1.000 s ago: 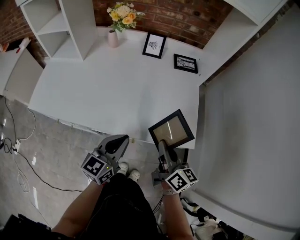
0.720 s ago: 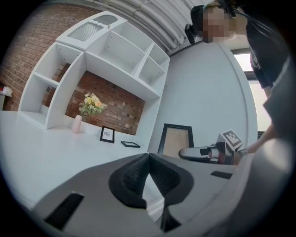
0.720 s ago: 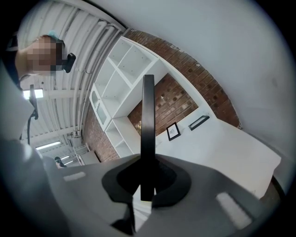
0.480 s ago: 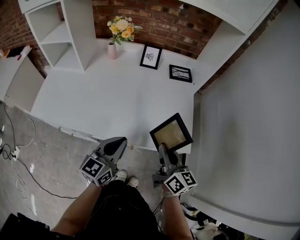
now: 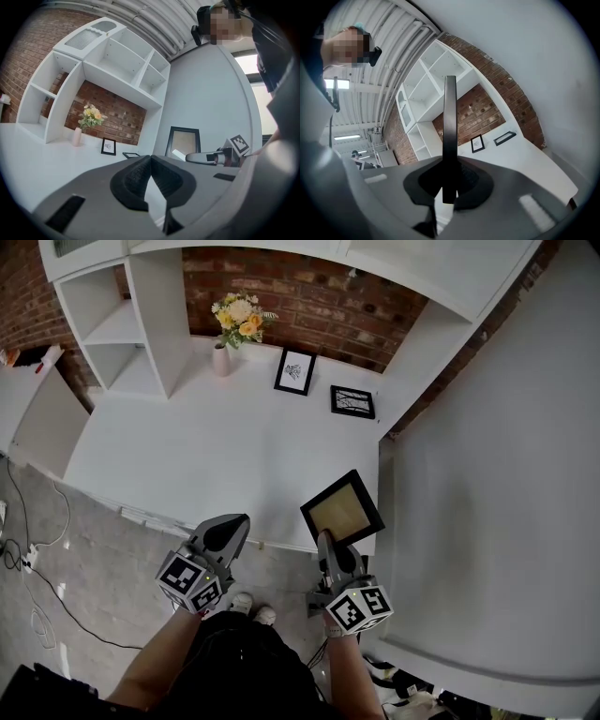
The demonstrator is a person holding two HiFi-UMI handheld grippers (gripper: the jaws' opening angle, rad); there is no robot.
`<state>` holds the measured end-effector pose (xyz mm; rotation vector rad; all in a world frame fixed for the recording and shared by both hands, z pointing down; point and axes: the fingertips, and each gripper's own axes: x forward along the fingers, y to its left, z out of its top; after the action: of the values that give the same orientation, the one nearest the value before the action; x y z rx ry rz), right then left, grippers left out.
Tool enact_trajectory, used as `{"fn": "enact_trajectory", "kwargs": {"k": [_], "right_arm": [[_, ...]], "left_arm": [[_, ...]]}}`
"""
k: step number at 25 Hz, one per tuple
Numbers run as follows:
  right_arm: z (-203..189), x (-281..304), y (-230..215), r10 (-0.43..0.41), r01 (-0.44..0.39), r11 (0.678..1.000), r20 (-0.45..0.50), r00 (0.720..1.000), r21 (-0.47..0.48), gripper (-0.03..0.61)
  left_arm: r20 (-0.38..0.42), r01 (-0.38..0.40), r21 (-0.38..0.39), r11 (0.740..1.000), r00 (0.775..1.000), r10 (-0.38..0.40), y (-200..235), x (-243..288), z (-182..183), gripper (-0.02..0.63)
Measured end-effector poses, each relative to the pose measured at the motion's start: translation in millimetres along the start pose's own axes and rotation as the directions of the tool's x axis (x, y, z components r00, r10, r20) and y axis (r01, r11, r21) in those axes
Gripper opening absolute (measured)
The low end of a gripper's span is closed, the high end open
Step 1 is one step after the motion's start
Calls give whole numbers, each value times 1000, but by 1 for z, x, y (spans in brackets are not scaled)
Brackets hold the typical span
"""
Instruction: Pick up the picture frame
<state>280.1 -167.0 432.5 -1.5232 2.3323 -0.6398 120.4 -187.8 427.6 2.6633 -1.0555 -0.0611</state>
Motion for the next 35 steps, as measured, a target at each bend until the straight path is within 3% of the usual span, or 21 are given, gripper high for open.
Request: {"fn": "enact_trajectory", "kwargs": {"k": [11, 24, 35], "right_arm": [[24, 6, 6, -6, 9, 995, 28, 1000, -104, 25], [54, 16, 12, -14, 30, 971, 69, 998, -235, 25], [74, 18, 17, 3, 25, 962, 104, 995, -272, 25]], "left_arm": [[36, -1, 23, 1000, 999, 0, 6, 4, 26, 3], [74, -58, 94, 994, 996, 51, 21, 9, 56, 5], [124, -89, 88, 992, 989, 78, 26, 11, 76, 3]]}}
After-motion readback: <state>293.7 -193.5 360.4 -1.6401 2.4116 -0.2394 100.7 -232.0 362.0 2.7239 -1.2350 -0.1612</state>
